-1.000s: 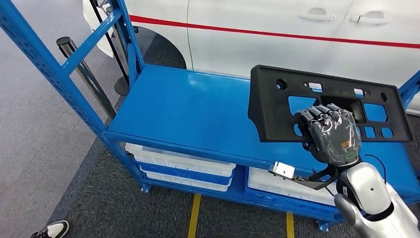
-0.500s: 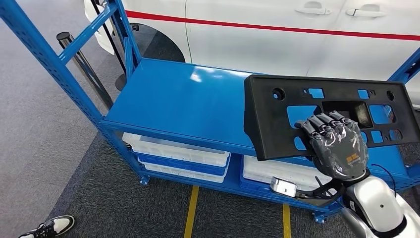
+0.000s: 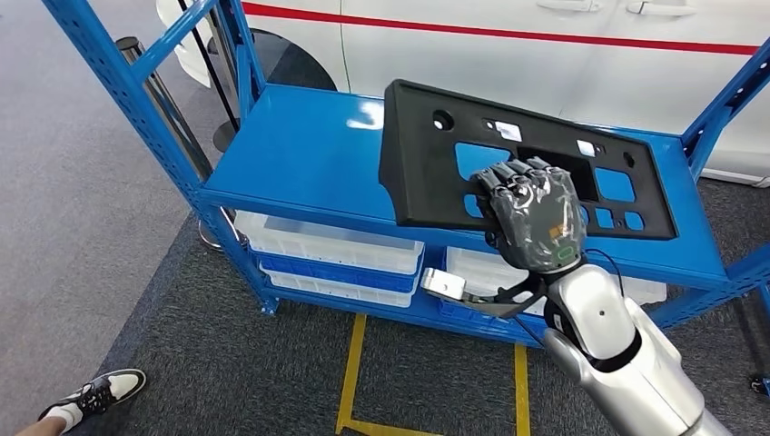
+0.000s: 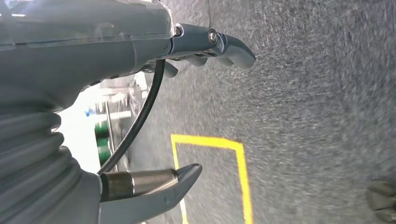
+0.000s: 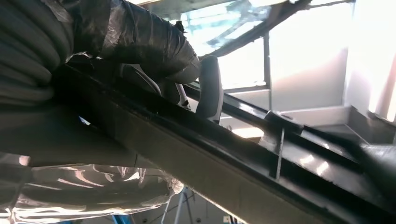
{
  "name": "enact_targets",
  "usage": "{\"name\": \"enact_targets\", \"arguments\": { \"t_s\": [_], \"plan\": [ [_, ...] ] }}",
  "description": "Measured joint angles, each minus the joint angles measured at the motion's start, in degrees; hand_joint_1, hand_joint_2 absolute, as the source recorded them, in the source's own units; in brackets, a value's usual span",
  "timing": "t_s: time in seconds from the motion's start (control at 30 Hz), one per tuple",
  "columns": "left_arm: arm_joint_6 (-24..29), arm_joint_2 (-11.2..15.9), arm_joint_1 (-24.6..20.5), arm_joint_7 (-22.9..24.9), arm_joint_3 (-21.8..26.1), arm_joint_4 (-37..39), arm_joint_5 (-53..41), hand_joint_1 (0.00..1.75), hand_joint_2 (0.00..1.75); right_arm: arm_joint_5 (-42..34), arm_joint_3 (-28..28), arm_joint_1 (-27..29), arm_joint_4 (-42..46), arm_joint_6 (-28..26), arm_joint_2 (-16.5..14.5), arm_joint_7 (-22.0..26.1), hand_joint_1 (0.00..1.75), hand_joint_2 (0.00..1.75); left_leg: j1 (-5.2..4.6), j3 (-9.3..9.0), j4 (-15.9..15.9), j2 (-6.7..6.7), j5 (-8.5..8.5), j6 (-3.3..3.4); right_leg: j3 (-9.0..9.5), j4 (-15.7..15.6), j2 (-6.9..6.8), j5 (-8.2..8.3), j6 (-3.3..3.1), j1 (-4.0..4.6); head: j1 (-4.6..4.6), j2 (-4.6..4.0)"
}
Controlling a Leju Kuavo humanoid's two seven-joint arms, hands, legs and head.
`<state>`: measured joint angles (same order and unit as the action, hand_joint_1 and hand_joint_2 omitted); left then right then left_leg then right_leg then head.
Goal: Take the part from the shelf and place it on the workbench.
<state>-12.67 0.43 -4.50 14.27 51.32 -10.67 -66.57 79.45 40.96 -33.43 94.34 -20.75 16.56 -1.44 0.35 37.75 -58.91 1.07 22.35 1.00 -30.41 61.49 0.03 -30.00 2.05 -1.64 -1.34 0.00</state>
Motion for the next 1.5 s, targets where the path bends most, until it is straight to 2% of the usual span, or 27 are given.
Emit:
{"name": "enact_targets", "arguments": {
  "t_s": [0.03, 0.13, 0.2, 0.27, 0.3, 0.37, 0.43, 0.5, 0.57, 0.63, 0.67, 0.7, 0.77, 0.8, 0.83, 0.87, 0.93, 1.0, 1.03, 1.1, 1.17, 1.23, 1.3, 1.33, 1.37, 1.43, 1.5],
  "plan": [
    [-0.58, -0.15, 0.1, -0.86, -0.66, 0.0, -0.93, 0.0, 1.75, -0.13, 0.48, -0.78, -0.96, -0.08, -1.04, 0.05, 1.75, 1.75, -0.05, 0.31, -0.17, -0.19, -0.42, -0.39, 0.69, -1.43, 0.12, -0.75, -0.38, 0.2, -0.02, 0.0],
    [-1.41, -0.82, 0.42, -2.21, -2.39, 0.01, -2.5, 0.0, 1.75, -0.32, 1.61, -2.41, -3.14, -0.2, -3.6, 0.15, 1.75, 1.75, 0.2, 0.95, -0.33, -0.54, -0.77, -1.55, -0.11, -1.84, -0.01, 0.26, -2.09, 0.34, -0.02, 0.0],
    [-1.61, -1.24, 0.57, -2.44, -2.98, 0.02, -2.81, 0.0, 1.75, -0.33, 2.18, -3.16, -4.2, -0.21, -4.82, 0.23, 1.75, 1.75, 0.47, 2.33, -3.63, -0.66, 3.13, -2.11, -1.21, -2.11, -0.24, 1.57, -3.23, 0.29, -0.04, 0.0],
    [-2.01, -1.43, 0.64, -2.91, -3.53, 0.03, -3.43, 0.0, 1.75, -0.31, 2.53, -3.71, -5.1, -0.2, -5.71, 0.3, 1.75, 1.75, 0.57, 4.2, -10.61, -0.68, 8.6, -2.5, -2.76, -2.06, -0.29, 2.83, -3.71, 0.52, -0.06, 0.0],
    [-2.37, -1.48, 0.66, -3.4, -3.96, 0.03, -4.13, 0.0, 1.75, -0.31, 2.7, -3.92, -5.6, -0.18, -6.13, 0.36, 1.75, 1.75, 0.59, 4.72, -13.81, -0.69, 10.02, -2.64, -3.61, -1.98, -0.29, 3.44, -3.76, 0.64, -0.06, 0.0],
    [-3.32, -1.71, 0.62, -4.64, -5.44, 0.03, -6.61, 0.0, 1.75, -0.33, 3.08, -4.48, -6.7, -0.1, -7.09, 0.5, 1.75, 1.75, 0.59, 3.48, -15.53, -0.69, 9.08, -2.64, -5.31, -1.73, -0.26, 4.57, -3.69, 0.79, -0.06, 0.0],
    [-4.25, -2.25, 0.22, -5.02, -7.68, 0.02, -9.86, 0.0, 1.75, -0.5, 3.44, -5.56, -8.25, -0.07, -8.72, 0.63, 1.75, 1.75, 0.55, -1.31, -10.12, -0.76, 6.56, -2.18, -6.81, -1.37, -0.19, 5.56, -3.46, 0.85, -0.07, 0.0],
    [-5.66, -3.19, -0.99, -3.95, -10.36, 0.01, -12.97, 0.0, 1.75, -0.9, 3.69, -7.47, -10.78, -0.15, -11.49, 0.84, 1.75, 1.75, 0.28, -6.46, -2.63, -0.9, 6.41, -1.56, -7.8, -1.19, -0.14, 6.57, -2.94, 0.95, -0.04, 0.0],
    [-7.74, -4.37, -2.96, -2.46, -12.92, 0.01, -15.18, 0.0, 1.75, -1.26, 4.11, -9.56, -13.92, -0.17, -14.91, 1.02, 1.75, 1.75, -0.1, -7.92, 0.77, -1.03, 6.68, -1.03, -8.22, -1.59, -0.2, 7.77, -2.24, 0.93, -0.04, 0.0],
    [-9.45, -5.46, -5.01, -1.52, -14.91, 0.01, -16.17, 0.0, 1.75, -1.37, 4.67, -11.09, -16.62, -0.1, -17.79, 1.08, 1.75, 1.75, 0.04, -7.13, 1.5, -0.95, 5.27, -0.31, -8.61, -2.02, -0.17, 8.42, -1.53, 0.97, -0.04, 0.0],
    [-9.94, -5.91, -5.88, -1.28, -15.72, 0.0, -16.39, 0.0, 1.75, -1.37, 4.92, -11.65, -17.64, -0.02, -18.91, 1.04, 1.75, 1.75, 0.2, -6.71, 1.84, -0.84, 4.44, 0.17, -9.06, -1.35, -0.1, 7.35, -1.3, 1.01, 0.01, 0.0],
    [-10.16, -6.27, -6.59, -1.2, -16.36, -0.03, -16.49, 0.0, 1.75, -1.36, 5.11, -12.11, -18.45, 0.06, -19.73, 0.98, 1.75, 1.75, 0.37, -6.15, 2.16, -0.73, 3.62, 0.58, -9.76, 0.46, -0.04, 5.2, -1.1, 1.02, 0.07, 0.0],
    [-10.31, -6.77, -7.45, -1.46, -17.47, -0.08, -16.74, 0.0, 1.75, -1.39, 5.39, -12.7, -19.51, 0.2, -20.87, 0.84, 1.75, 1.75, 0.37, -4.76, 2.22, -0.64, 2.3, 1.05, -11.49, 7.23, -0.01, -0.59, -0.88, 0.9, 0.16, 0.0],
    [-10.49, -6.9, -7.66, -1.81, -17.95, -0.1, -17.01, 0.0, 1.75, -1.5, 5.49, -12.84, -19.89, 0.22, -21.26, 0.89, 1.75, 1.75, 0.33, -3.99, 2.14, -0.63, 1.73, 1.05, -12.08, 10.79, -0.02, -2.33, -0.74, 0.88, 0.17, 0.0],
    [-10.91, -6.98, -7.85, -2.27, -18.46, -0.11, -17.46, 0.0, 1.75, -1.68, 5.63, -12.9, -20.29, 0.23, -21.61, 1.04, 1.75, 1.75, 0.31, -3.2, 2.0, -0.61, 1.19, 1.01, -12.11, 13.2, -0.03, -2.72, -0.66, 0.88, 0.18, 0.0],
    [-11.67, -6.97, -8.2, -2.8, -19.05, -0.13, -17.98, 0.0, 1.75, -1.93, 5.85, -12.94, -20.69, 0.24, -22.05, 1.25, 1.75, 1.75, 0.3, -2.34, 1.77, -0.59, 0.66, 0.91, -11.25, 13.69, -0.03, -1.8, -0.64, 0.88, 0.18, 0.0],
    [-14.08, -6.74, -9.58, -4.07, -20.19, -0.24, -18.8, 0.0, 1.75, -2.33, 6.5, -13.03, -21.38, 0.26, -23.31, 1.62, 1.75, 1.75, 0.3, -0.6, 1.05, -0.57, -0.22, 0.56, -6.93, 9.02, -0.07, 1.04, -0.9, 0.89, 0.18, 0.0],
    [-16.65, -5.91, -11.18, -5.79, -20.98, -0.6, -18.0, 0.0, 1.75, -2.2, 7.27, -13.09, -21.74, 0.11, -24.65, 1.02, 1.75, 1.75, 0.18, 0.74, 0.35, -0.6, -0.94, -0.01, -1.94, 1.72, -0.08, 1.02, -1.47, 1.18, 0.12, 0.0],
    [-17.41, -5.12, -11.41, -6.86, -21.12, -0.79, -16.8, 0.0, 1.75, -1.96, 7.57, -13.01, -21.78, -0.1, -24.88, 0.32, 1.75, 1.75, 0.14, 1.0, 0.21, -0.6, -1.3, -0.35, -0.57, -0.64, -0.02, 0.45, -1.77, 1.34, 0.13, 0.0],
    [-16.73, -2.89, -9.96, -10.63, -20.26, -1.0, -11.84, 0.0, 1.75, -1.26, 7.73, -12.04, -21.22, -1.6, -23.12, -1.43, 1.75, 1.75, 0.22, 0.94, 0.5, -0.58, -2.11, -1.09, -0.09, -2.09, 0.14, 0.4, -2.53, 1.59, 0.13, 0.0],
    [-14.16, -0.17, -5.34, -15.89, -17.54, -0.89, -4.7, 0.0, 1.75, -0.77, 6.53, -8.65, -19.25, -5.36, -17.99, -2.22, 1.75, 1.75, 0.45, 0.99, 0.12, -0.6, -1.21, -1.66, -0.05, -2.82, 0.12, 1.44, -3.38, 1.5, 0.16, 0.0],
    [-11.09, 1.7, 1.11, -20.11, -12.85, -0.36, 2.34, 0.0, 1.75, -1.1, 2.51, -1.78, -16.11, -10.94, -10.6, -1.21, 1.75, 1.75, 0.56, 2.21, -4.07, -0.7, 3.6, -1.96, -0.37, -3.32, -0.08, 2.42, -3.91, 1.31, -0.02, 0.0],
    [-7.61, 2.45, 6.76, -21.92, -7.96, 1.08, 7.13, 0.0, 1.75, -2.2, -3.78, 6.94, -13.33, -14.96, -3.39, 1.31, 1.75, 1.75, 0.6, 4.13, -11.49, -0.74, 8.96, -2.24, -1.5, -3.1, -0.52, 3.06, -3.91, 1.3, -0.13, 0.0],
    [-5.93, 2.67, 8.7, -22.01, -6.12, 2.17, 8.72, 0.0, 1.75, -2.68, -6.97, 10.74, -12.42, -15.69, -0.6, 2.84, 1.75, 1.75, 0.67, 4.64, -14.4, -0.73, 9.91, -2.38, -2.4, -2.79, -0.71, 3.4, -3.81, 1.26, -0.1, 0.0],
    [-4.59, 2.81, 10.03, -21.82, -4.61, 3.34, 10.09, 0.0, 1.75, -2.95, -9.67, 13.74, -11.73, -15.82, 1.38, 4.27, 1.75, 1.75, 0.76, 4.35, -15.78, -0.72, 9.6, -2.49, -3.5, -2.38, -0.83, 3.77, -3.67, 1.16, -0.09, 0.0],
    [-3.12, 2.86, 10.99, -21.03, -2.46, 5.28, 12.55, 0.0, 1.75, -3.02, -13.43, 17.25, -10.77, -15.42, 4.09, 6.24, 1.75, 1.75, 0.96, 0.66, -12.79, -0.74, 7.13, -2.48, -5.75, -1.46, -0.73, 4.59, -3.24, 0.91, -0.12, 0.0],
    [-2.74, 2.79, 10.83, -20.41, -1.13, 6.52, 14.07, 0.0, 1.75, -2.92, -15.7, 19.07, -10.05, -14.97, 5.88, 6.93, 1.75, 1.75, 0.88, -5.71, -5.13, -0.89, 7.19, -2.07, -7.09, -0.77, -0.61, 5.33, -2.57, 0.85, -0.08, 0.0]
  ]
}}
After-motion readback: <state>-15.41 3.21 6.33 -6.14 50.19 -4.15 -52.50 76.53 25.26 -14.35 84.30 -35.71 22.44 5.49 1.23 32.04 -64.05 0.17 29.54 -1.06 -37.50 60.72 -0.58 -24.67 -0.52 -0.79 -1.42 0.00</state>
